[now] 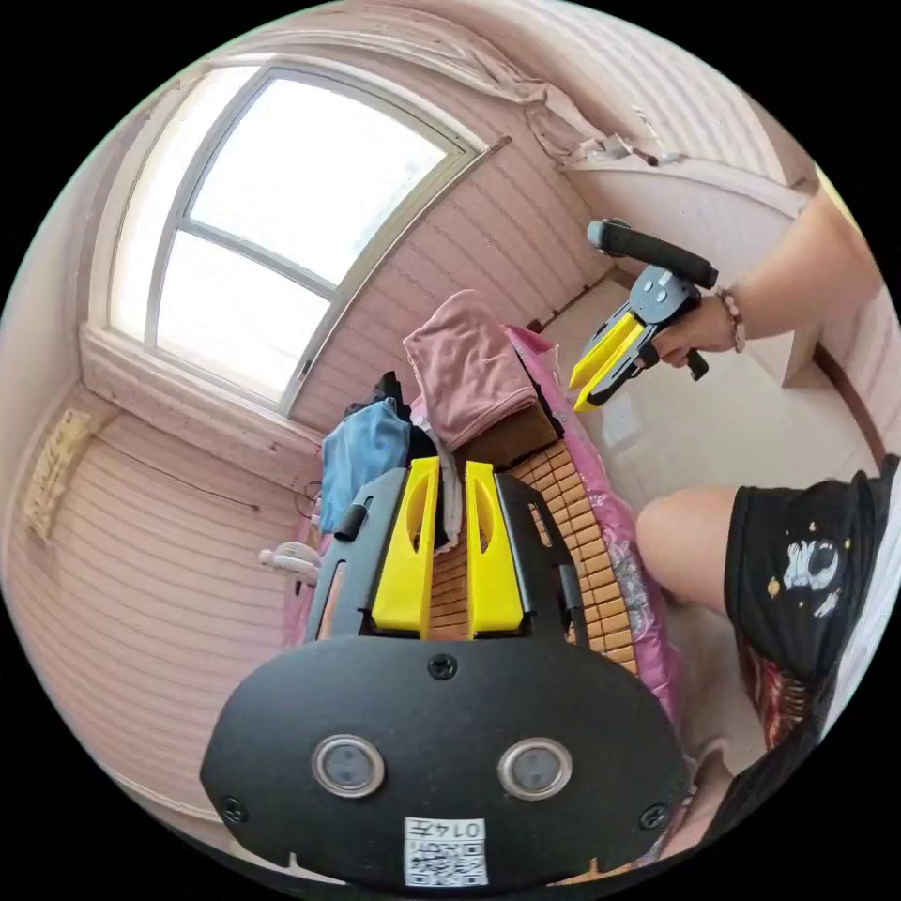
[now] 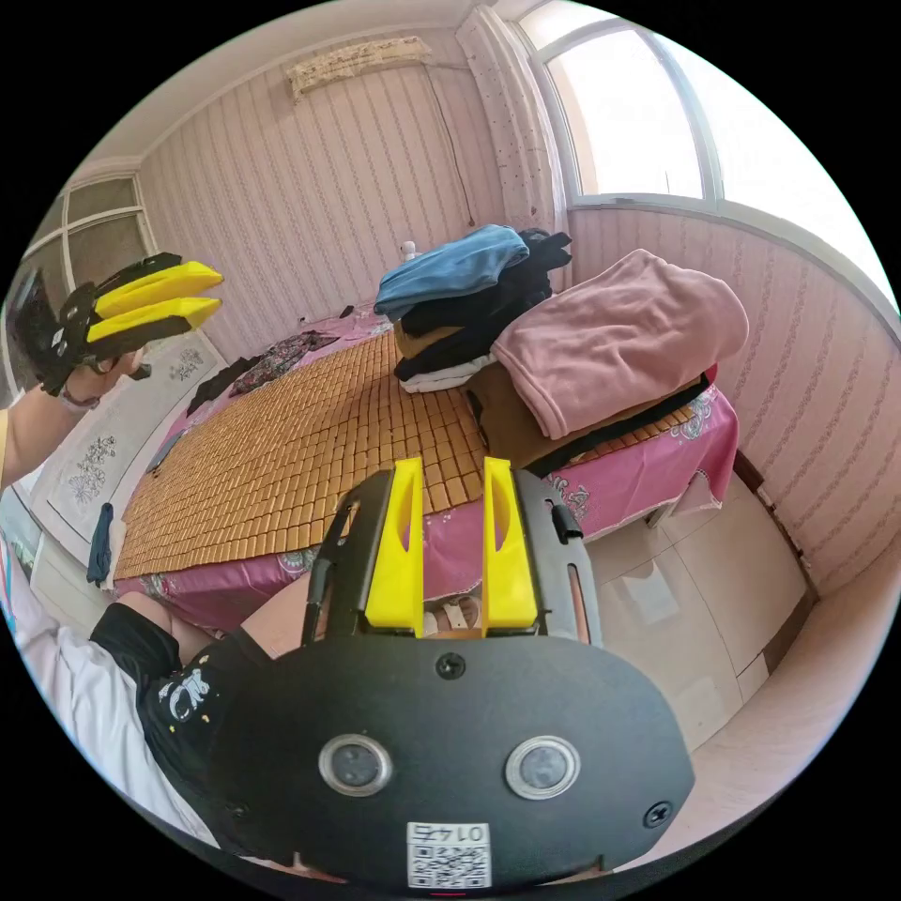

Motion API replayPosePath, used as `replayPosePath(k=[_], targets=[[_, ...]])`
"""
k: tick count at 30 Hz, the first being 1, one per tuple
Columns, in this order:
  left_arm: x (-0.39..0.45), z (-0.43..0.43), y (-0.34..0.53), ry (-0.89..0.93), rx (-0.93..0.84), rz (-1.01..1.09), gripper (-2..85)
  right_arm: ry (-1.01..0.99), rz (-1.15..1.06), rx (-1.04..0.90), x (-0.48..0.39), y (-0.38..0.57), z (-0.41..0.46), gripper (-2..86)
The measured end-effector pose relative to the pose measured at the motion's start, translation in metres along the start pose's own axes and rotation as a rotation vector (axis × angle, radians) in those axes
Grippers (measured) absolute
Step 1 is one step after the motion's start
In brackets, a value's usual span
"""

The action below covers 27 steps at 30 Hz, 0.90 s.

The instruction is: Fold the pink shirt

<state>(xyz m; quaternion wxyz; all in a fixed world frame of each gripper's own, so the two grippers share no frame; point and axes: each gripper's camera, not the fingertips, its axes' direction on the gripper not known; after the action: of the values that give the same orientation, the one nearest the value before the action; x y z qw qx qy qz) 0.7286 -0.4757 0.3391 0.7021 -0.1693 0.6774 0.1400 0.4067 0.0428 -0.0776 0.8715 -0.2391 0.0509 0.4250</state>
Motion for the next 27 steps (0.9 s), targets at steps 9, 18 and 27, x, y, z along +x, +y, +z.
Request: replayPosePath(k=[9, 18, 27], targets=[[-0.123, 0.211, 0.016, 0.534, 0.025, -0.684, 9.7, 0.220, 0.113, 0.092, 0.076, -0.059, -0.023, 13.9], [-0.193, 0.354, 0.024, 0.664, 0.012, -1.106, 12.8, 0.227, 0.453, 0.101, 0.159, -0.081, -0.027, 11.6], [-0.215, 0.408, 0.025, 0.675, -0.106, -1.114, 9.5, 0.127, 0.322, 0.143, 0.159, -0.096, -0.056, 4.9]])
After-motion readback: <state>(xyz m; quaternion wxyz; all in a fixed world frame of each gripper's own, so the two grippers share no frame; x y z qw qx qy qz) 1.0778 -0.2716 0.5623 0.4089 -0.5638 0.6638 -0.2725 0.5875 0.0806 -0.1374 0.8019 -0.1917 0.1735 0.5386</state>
